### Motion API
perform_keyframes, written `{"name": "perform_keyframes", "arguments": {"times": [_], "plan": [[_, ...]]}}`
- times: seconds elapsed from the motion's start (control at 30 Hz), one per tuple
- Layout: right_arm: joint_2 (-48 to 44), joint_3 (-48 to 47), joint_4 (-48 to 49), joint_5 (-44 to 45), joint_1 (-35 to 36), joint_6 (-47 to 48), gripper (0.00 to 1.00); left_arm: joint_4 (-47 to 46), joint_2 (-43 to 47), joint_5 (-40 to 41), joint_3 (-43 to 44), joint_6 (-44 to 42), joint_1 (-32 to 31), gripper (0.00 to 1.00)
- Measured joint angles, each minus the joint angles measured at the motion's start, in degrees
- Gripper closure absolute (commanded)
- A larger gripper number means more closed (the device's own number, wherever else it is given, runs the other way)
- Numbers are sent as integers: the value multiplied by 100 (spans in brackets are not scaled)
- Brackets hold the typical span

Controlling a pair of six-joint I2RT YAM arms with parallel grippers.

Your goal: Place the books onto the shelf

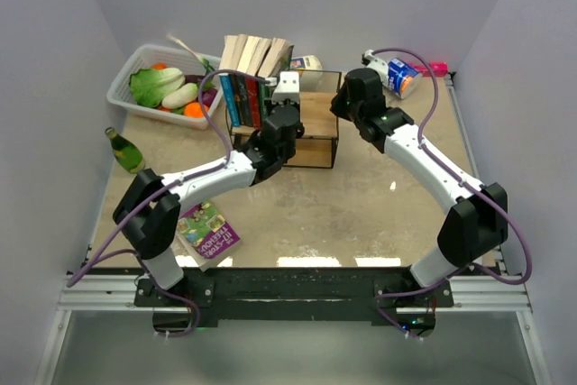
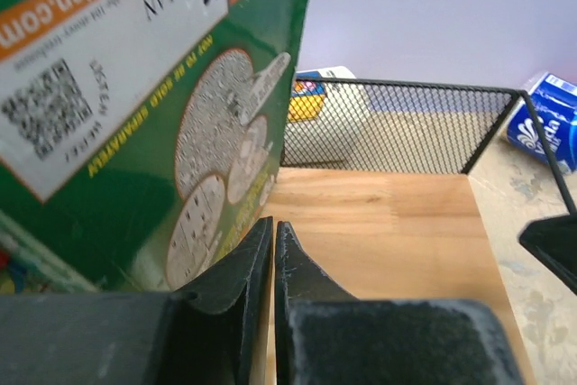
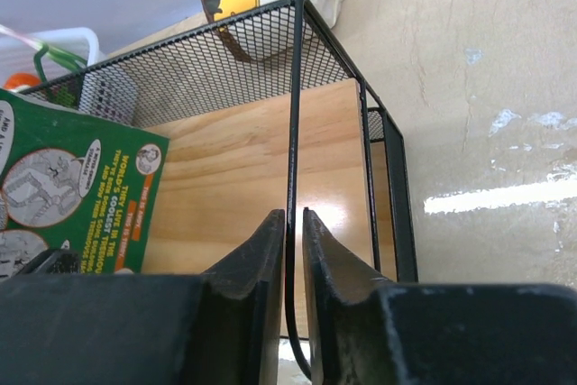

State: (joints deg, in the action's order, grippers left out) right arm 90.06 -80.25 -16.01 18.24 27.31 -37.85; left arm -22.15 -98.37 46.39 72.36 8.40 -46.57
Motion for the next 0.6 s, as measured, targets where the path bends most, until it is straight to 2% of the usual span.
{"name": "perform_keyframes", "arguments": {"times": [0.17,0.37,0.47,0.6], "plan": [[0,9,-61,-28,2,24,65,76,361,-79,-168,0,-238,90],[0,11,-68,-42,2,37,64,208,1434,-111,-654,142,-505,93],[0,13,-68,-42,2,37,69,295,2280,-28,-1165,308,-533,100],[0,33,-68,-42,2,42,79,413,3200,264,-1836,605,-516,100]]}}
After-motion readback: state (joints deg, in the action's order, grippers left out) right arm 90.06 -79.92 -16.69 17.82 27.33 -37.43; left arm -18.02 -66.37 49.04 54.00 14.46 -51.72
